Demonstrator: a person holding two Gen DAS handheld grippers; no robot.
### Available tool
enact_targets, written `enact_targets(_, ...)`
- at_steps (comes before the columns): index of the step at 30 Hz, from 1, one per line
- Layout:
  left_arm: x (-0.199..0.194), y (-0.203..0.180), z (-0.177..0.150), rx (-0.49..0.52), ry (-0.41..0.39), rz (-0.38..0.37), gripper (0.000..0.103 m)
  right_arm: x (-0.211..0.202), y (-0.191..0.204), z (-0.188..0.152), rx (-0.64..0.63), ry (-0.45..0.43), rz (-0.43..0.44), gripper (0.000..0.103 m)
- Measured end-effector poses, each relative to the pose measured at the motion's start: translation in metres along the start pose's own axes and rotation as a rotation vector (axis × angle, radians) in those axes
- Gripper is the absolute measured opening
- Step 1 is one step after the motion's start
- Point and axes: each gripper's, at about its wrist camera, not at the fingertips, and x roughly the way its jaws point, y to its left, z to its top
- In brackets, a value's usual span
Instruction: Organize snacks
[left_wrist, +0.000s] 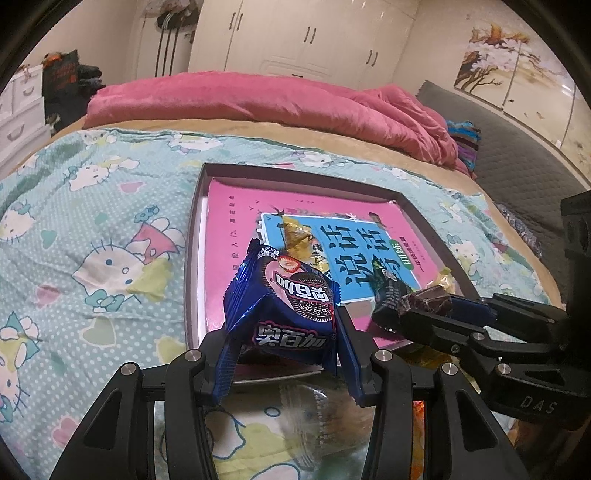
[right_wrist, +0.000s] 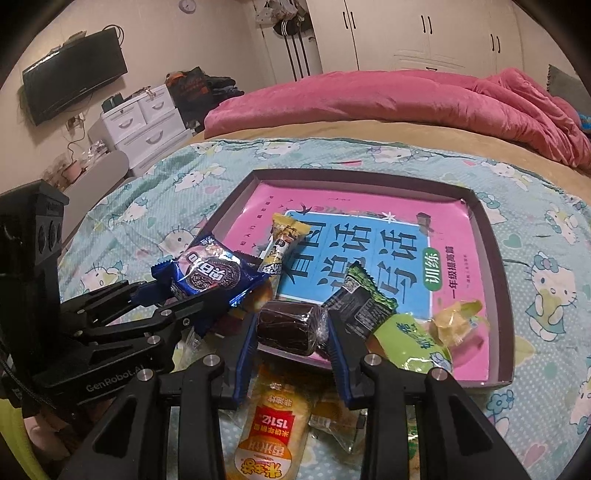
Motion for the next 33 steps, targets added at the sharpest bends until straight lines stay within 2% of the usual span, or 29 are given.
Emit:
enact_targets(16, 0.003, 0.003, -0.001, -0.006, 0.005, 0.009, 0.050, 0.020, 0.001, -0.004, 0.012, 0.037, 0.004, 0.037)
enact_targets(33, 0.004, 0.004, -0.001, -0.005, 0.013, 0.011, 0.050, 0.023, -0.004, -0.007, 0.016, 0.046, -0.052, 0.038)
